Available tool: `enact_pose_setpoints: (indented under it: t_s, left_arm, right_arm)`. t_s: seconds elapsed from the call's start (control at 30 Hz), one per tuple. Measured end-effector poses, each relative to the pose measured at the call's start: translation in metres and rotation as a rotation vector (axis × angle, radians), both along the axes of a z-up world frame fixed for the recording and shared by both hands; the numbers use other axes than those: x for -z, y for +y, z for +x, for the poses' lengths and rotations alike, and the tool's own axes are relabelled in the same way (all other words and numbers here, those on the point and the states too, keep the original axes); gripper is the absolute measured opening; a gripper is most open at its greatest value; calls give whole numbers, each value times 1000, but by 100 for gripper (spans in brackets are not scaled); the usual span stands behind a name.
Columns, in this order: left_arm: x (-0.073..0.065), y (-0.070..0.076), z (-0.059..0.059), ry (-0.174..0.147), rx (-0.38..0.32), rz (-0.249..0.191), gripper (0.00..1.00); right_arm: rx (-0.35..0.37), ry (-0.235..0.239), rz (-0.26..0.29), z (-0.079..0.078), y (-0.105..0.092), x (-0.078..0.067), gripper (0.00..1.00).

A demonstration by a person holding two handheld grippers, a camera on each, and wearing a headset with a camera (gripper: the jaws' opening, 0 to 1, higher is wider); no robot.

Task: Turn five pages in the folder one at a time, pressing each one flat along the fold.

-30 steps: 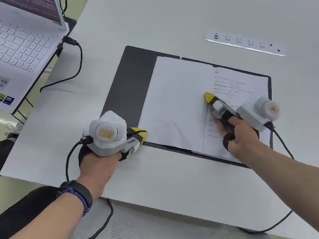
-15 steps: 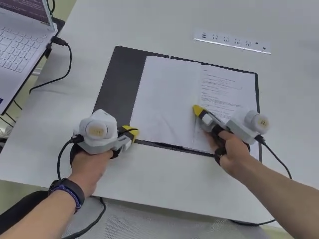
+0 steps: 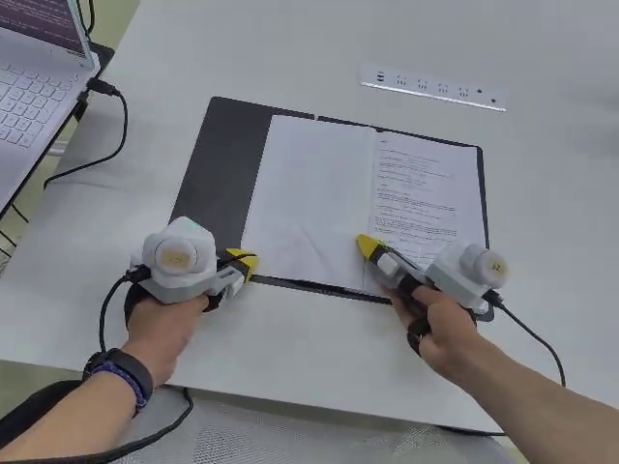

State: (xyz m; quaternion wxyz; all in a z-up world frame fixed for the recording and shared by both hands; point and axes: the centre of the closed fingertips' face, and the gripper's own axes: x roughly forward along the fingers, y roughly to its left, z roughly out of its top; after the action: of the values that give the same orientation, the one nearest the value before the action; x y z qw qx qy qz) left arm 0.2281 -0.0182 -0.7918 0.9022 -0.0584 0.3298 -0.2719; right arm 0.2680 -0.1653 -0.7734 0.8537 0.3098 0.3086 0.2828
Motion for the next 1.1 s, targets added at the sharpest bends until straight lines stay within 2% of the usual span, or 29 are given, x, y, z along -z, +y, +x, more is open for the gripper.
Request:
enact_pose_setpoints:
  t_s: [0.73, 0.83, 0.93, 1.1]
  left_arm:
    - [-1, -1, -1, -6, -1, -13, 0]
    - [-1, -1, -2, 1, -5, -13, 0]
    - [-3, -2, -2, 3, 2, 7, 0]
    - [-2, -1, -1, 27, -2, 13, 0]
  right_arm:
    - [-23, 36, -11, -49, -1, 9, 0]
    - [-22, 41, -14, -51, -1, 8, 0]
    - [-20, 48, -16, -52, -2, 9, 0]
    - [-23, 59, -30, -53, 0, 8, 0]
